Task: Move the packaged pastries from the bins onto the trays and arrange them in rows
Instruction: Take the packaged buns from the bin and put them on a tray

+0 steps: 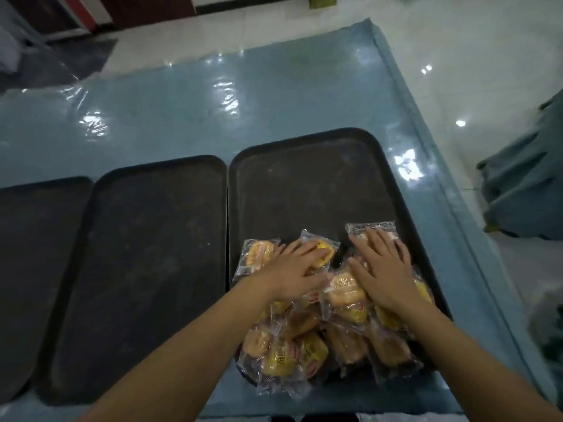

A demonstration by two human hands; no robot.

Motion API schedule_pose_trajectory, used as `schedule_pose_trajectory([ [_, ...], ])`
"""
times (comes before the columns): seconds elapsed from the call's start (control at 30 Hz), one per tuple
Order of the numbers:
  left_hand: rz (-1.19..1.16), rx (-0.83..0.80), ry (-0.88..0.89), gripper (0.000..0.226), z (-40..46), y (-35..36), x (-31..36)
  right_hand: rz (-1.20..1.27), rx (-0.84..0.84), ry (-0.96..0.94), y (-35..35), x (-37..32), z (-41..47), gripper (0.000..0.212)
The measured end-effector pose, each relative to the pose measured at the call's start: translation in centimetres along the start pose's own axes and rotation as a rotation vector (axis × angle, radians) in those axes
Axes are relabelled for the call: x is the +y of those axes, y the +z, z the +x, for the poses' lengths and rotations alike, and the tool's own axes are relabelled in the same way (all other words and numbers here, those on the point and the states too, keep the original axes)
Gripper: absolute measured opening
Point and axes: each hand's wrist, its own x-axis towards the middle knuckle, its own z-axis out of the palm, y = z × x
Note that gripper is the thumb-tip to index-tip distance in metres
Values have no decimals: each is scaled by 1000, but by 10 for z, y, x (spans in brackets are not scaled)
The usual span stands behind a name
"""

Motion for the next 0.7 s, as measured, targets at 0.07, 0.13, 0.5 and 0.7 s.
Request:
schedule_pose_trajectory([
  [0.07, -32, 17, 3, 64, 1, 3, -4, 10, -21, 25, -4, -3, 2, 62],
  [0.13, -68, 68, 14, 64, -3, 2, -5, 24, -44, 67, -10, -10, 4, 56],
  [0.5, -838, 550, -32, 65, -205, 34, -67, 460, 128, -123, -14, -188, -71, 41],
  [0.7, -937, 805, -229, 78, -374, 74, -178, 521, -6, -344, 57, -363, -140, 39],
])
